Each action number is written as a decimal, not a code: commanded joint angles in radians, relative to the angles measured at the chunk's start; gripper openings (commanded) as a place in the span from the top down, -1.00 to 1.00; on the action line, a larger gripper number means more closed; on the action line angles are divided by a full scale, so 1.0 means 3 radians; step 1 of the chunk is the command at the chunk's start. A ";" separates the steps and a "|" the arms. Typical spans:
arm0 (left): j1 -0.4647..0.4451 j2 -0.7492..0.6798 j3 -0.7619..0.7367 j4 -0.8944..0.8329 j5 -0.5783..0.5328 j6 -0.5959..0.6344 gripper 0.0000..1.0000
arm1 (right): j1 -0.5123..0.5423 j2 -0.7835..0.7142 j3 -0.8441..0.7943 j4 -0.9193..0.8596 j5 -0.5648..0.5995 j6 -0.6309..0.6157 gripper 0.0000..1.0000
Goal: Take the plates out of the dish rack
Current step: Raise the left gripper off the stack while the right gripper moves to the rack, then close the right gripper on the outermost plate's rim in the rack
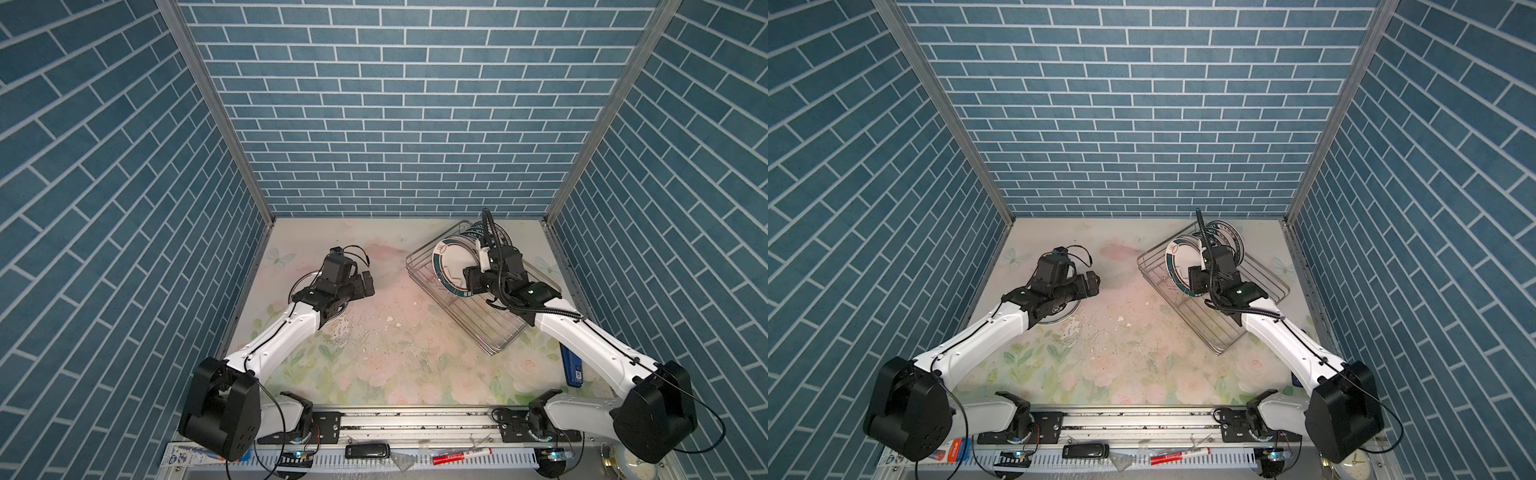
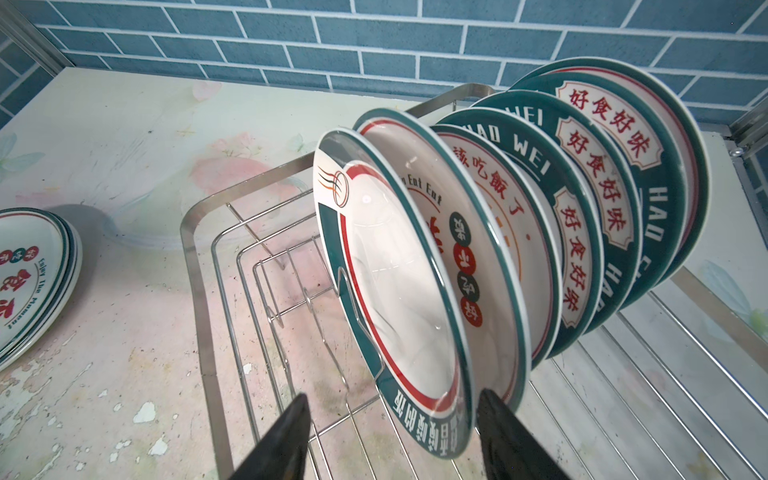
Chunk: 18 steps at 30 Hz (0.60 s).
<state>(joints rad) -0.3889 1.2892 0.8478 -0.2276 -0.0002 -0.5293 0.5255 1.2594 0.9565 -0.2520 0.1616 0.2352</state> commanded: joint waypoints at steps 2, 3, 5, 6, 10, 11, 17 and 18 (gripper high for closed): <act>-0.0019 -0.0026 0.0067 -0.0071 -0.0040 0.0039 -0.99 | -0.0018 0.0096 0.0159 -0.0013 0.0065 -0.0017 -0.27; -0.0021 -0.0024 0.0063 -0.0071 -0.0038 0.0038 -0.99 | -0.0019 0.0123 0.0162 -0.0014 0.0053 -0.0012 -0.27; -0.0022 -0.0024 0.0063 -0.0070 -0.0040 0.0031 -0.99 | -0.0023 0.0172 0.0175 -0.0005 0.0037 -0.0011 -0.24; -0.0022 -0.0025 0.0063 -0.0071 -0.0038 0.0035 -0.99 | -0.0023 0.0201 0.0184 -0.0009 0.0029 -0.0012 -0.19; -0.0018 -0.0025 0.0063 -0.0071 -0.0035 0.0038 -0.99 | -0.0046 0.0269 0.0196 0.0002 -0.0006 -0.0015 0.01; -0.0020 -0.0019 0.0063 -0.0075 -0.0035 0.0039 -0.99 | -0.0054 0.0284 0.0195 0.0008 -0.0019 -0.0021 0.06; -0.0023 -0.0031 0.0068 -0.0086 -0.0058 0.0023 -0.99 | -0.0114 0.0445 0.0206 0.0062 -0.0143 -0.0023 0.29; -0.0022 -0.0040 0.0065 -0.0081 -0.0060 0.0024 -0.99 | -0.0115 0.0466 0.0204 0.0068 -0.0164 -0.0019 0.31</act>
<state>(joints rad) -0.3889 1.2892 0.8482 -0.2283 -0.0040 -0.5297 0.4911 1.3773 0.9714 -0.2459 0.1543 0.2348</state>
